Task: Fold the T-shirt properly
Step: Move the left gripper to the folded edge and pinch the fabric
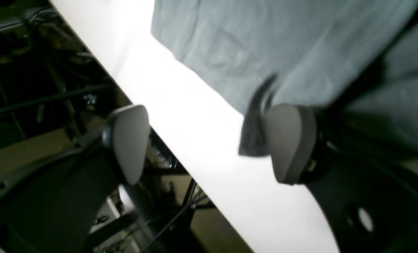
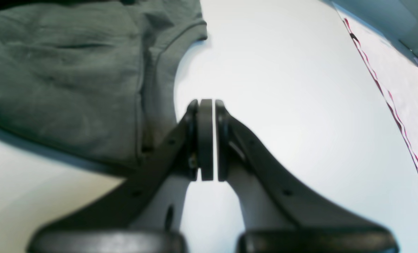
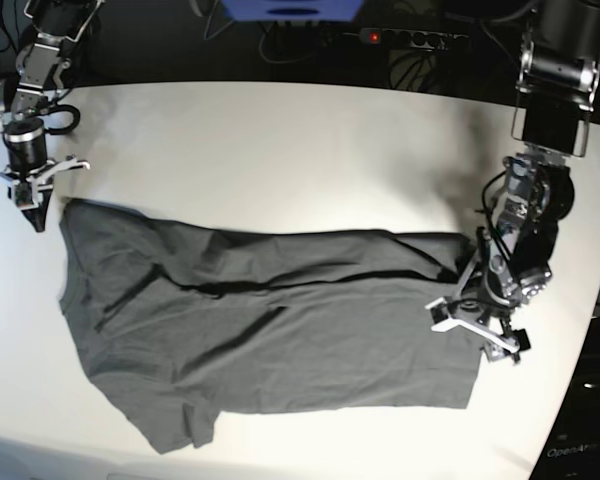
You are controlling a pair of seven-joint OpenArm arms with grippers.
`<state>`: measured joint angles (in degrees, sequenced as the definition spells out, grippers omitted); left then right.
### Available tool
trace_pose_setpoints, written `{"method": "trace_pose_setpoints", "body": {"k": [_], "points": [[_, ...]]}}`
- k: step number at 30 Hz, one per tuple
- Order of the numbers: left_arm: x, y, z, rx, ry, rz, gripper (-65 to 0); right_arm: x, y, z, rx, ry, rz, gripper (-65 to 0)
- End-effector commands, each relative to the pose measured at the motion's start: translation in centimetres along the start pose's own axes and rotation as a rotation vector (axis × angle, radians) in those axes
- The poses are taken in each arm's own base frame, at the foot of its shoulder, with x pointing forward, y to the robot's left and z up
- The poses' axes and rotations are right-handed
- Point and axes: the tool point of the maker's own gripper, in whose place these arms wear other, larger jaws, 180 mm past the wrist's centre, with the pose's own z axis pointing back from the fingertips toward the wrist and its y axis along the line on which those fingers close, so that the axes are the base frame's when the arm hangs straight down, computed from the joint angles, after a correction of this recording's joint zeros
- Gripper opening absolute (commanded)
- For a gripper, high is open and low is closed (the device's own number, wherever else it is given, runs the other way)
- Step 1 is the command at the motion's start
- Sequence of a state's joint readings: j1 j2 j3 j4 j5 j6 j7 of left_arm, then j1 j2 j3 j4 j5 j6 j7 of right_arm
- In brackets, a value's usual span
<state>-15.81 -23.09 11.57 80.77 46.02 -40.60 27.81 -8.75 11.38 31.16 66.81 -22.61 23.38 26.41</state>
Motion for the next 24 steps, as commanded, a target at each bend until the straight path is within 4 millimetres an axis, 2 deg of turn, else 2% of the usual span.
{"method": "trace_pose_setpoints", "body": {"k": [1,9,13,16,20,22,24], "points": [[0.0,1.8,0.6,0.056,-0.005,-0.011,-13.8,1.6,-1.5,-0.3,-0.030,-0.056,0.017,-63.7],[0.2,1.1,1.0,0.058,-0.003,-0.036,-13.8,1.9,-1.5,-0.5,-0.033,-0.063,0.015,-63.7],[-0.8,-0.5,0.0,0.008,0.022,-0.031,-13.8,1.9,-1.4,-0.5,-0.031,-0.063,0.015,-63.7],[-0.5,-1.4,-0.5,-0.020,-0.007,-0.030,-13.8,1.8,-1.4,-0.5,-0.031,-0.062,0.015,-63.7],[-1.1,-2.2,-1.0,-0.046,0.003,-0.021,-13.8,1.8,-1.4,-0.4,-0.030,-0.060,0.015,-63.7],[-0.2,-2.5,-1.1,-0.051,-0.012,-0.010,-13.8,1.7,-1.4,-0.4,-0.029,-0.059,0.015,-63.7],[0.1,-1.9,-1.1,-0.041,-0.018,-0.005,-13.8,1.7,-1.4,-0.4,-0.029,-0.059,0.015,-63.7]]}}
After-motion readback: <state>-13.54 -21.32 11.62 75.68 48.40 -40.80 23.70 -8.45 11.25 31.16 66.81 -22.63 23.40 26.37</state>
